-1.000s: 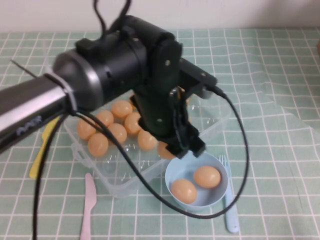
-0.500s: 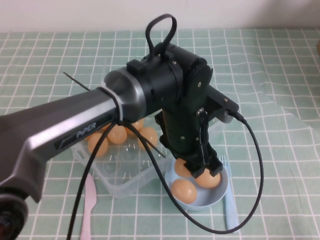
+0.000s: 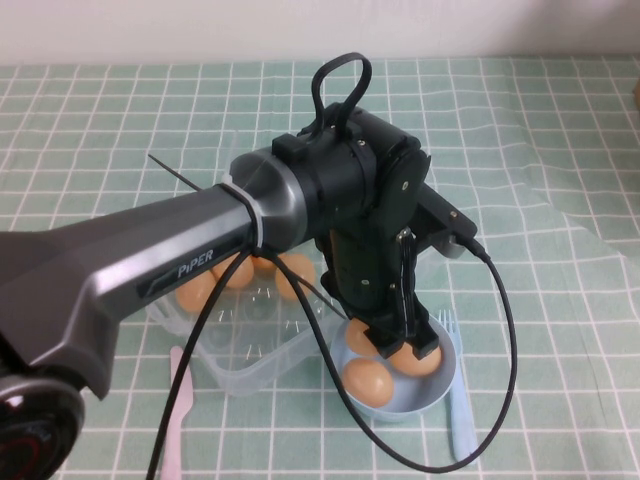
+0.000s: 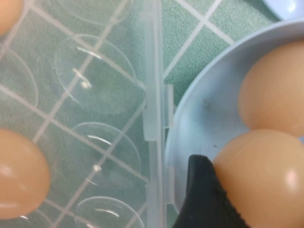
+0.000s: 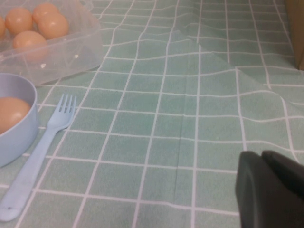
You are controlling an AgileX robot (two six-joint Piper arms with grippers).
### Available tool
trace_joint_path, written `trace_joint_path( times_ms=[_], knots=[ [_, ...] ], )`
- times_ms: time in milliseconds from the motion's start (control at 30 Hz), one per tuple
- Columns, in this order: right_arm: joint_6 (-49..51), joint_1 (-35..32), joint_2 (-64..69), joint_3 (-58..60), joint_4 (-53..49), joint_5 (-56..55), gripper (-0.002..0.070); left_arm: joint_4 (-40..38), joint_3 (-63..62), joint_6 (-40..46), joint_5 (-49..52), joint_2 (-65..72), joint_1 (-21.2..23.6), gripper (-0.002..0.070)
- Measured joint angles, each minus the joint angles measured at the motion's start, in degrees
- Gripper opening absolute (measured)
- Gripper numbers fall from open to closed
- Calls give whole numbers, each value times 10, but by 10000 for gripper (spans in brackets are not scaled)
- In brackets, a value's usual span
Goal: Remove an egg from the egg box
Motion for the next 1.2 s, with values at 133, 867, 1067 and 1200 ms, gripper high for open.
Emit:
trace_joint_path(
  times_ms=[133, 867, 1067, 1200],
  knots=[
    [0, 0, 0, 0, 0, 0, -17, 0, 0, 13, 0, 0, 0, 414],
    [0, 0, -2, 0, 0, 0, -17, -2, 54, 21, -89, -169, 47, 29],
    [0, 0, -2, 0, 0, 0, -17, -11, 181, 21, -220, -267, 78, 3],
    [0, 0, -2, 0, 0, 0, -17, -15, 291, 21, -311, -346, 88, -1]
  ],
)
